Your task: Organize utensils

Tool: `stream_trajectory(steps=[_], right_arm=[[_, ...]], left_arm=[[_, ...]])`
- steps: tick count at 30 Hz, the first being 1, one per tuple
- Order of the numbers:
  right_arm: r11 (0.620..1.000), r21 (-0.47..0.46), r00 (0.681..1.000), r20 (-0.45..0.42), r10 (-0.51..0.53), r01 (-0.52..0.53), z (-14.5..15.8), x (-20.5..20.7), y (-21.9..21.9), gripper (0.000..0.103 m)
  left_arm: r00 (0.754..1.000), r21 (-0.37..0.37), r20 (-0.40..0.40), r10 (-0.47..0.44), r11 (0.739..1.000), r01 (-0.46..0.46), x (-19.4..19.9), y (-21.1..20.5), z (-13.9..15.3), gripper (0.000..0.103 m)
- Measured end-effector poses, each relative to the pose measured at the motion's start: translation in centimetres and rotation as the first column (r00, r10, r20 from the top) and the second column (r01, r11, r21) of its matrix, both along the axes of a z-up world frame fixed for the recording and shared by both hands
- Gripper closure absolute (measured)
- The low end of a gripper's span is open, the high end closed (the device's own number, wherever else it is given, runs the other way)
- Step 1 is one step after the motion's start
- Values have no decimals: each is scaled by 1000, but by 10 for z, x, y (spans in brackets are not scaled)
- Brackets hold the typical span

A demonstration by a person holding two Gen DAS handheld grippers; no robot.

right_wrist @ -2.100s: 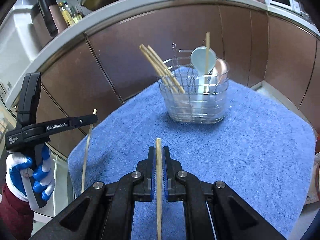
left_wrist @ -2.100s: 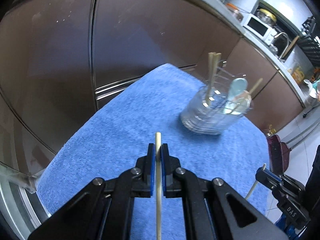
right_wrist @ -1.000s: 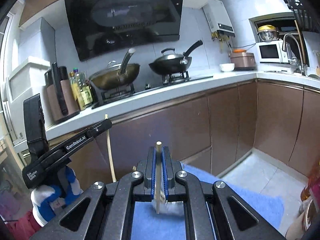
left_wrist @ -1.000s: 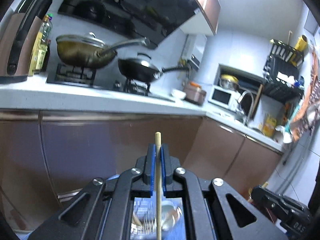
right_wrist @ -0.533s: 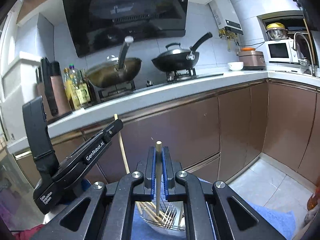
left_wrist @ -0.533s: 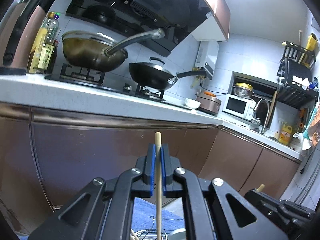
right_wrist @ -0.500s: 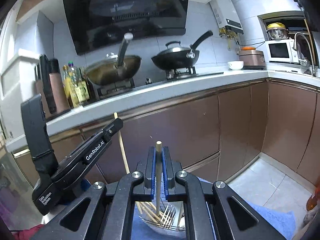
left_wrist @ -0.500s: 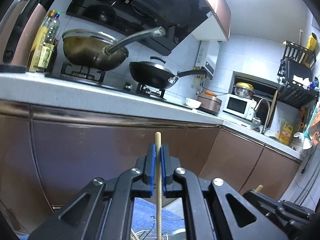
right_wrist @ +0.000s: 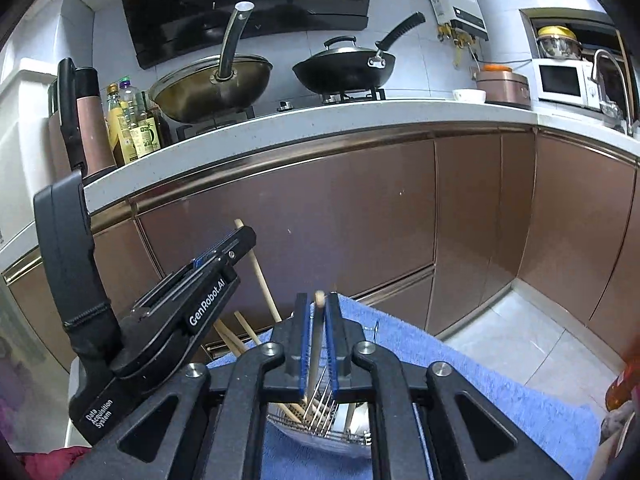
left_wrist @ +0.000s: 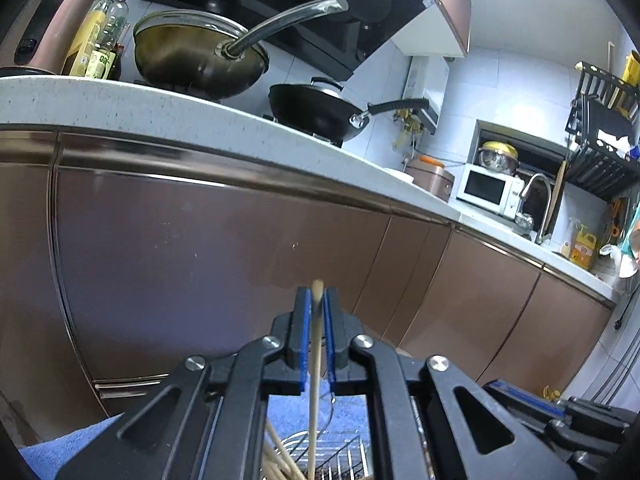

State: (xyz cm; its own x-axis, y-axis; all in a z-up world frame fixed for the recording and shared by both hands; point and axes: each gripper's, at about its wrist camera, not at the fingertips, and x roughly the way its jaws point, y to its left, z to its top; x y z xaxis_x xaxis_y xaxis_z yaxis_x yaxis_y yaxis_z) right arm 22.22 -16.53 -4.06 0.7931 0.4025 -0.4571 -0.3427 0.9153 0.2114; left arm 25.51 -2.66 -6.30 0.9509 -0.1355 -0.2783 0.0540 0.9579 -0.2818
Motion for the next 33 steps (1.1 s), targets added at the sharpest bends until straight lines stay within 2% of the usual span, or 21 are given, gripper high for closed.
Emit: stream_trajectory(steps=[2, 3, 12, 20, 26, 33], right_arm=[[1000, 6, 1000, 0, -9, 9, 1, -3, -2, 82], [1000, 11, 1000, 2, -15, 15, 3, -6, -4, 81], [998, 49, 998, 40, -50, 48, 25, -33, -17, 75], [996, 47, 995, 59, -76, 74, 36, -65, -25, 73], [993, 22, 991, 73, -115, 113, 36, -99, -35, 67], [982, -25, 979, 84, -184, 186, 26, -139, -44, 59]], left_arm=[[1000, 7, -5, 1, 1000, -1, -3, 0, 1, 86], [1000, 6, -5, 1, 1000, -1, -5, 1, 2, 84], [999, 52, 19, 28, 998, -28, -38, 15, 34, 62], [999, 146, 6, 32, 989, -33, -84, 17, 61, 45], [1000, 210, -7, 24, 977, -22, -120, 13, 73, 36], [1000, 244, -11, 10, 970, -7, -156, 13, 76, 33]])
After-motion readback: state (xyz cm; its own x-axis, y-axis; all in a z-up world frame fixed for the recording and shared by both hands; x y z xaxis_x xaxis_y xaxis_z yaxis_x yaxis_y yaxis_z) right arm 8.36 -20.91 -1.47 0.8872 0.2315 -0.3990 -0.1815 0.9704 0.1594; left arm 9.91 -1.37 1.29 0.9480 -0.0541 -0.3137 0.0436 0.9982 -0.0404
